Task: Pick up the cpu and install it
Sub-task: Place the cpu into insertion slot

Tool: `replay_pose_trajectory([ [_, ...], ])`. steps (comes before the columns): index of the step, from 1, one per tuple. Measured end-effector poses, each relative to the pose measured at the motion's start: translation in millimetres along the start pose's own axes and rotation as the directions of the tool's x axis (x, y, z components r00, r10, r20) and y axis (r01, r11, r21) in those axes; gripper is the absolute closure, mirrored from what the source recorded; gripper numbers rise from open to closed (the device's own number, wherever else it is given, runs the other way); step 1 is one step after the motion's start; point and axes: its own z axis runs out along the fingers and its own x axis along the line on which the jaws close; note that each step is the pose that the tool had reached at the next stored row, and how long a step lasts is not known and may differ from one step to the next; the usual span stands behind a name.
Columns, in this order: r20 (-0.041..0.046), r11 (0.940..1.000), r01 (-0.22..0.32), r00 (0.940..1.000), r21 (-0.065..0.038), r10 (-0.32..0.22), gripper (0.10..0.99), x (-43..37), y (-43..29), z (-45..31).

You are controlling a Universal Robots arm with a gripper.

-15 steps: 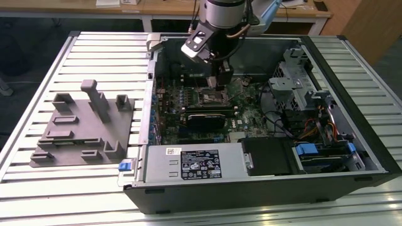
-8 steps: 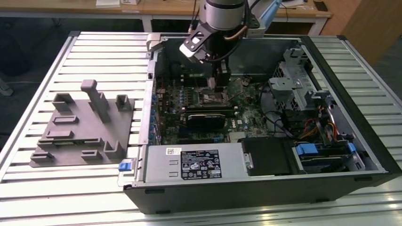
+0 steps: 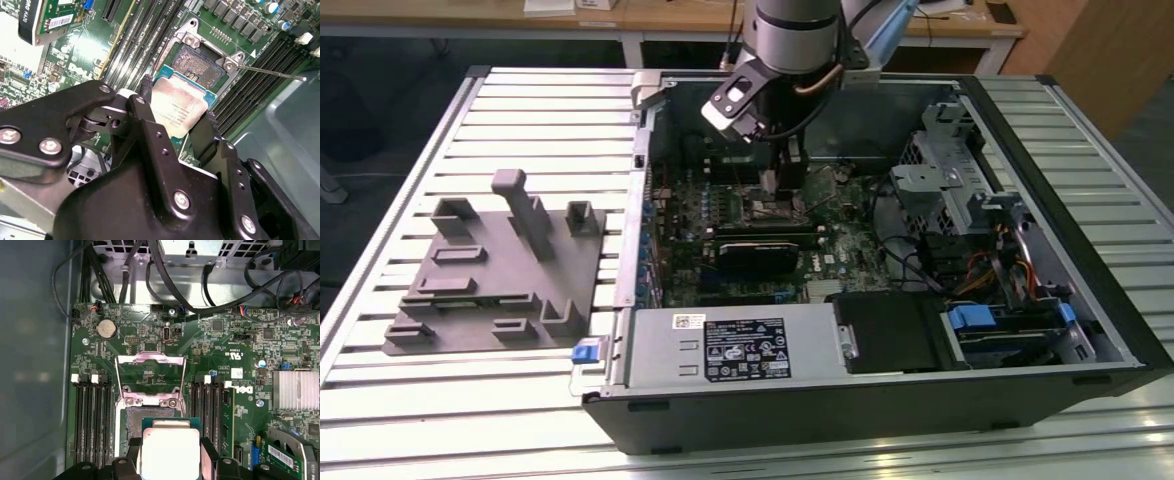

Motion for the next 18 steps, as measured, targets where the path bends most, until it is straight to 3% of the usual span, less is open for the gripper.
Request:
replay_pose_trajectory([
  [18, 0.0, 1.0, 0.007, 1.0, 0.0, -0.007, 0.541, 5.0, -1.6, 24.4],
])
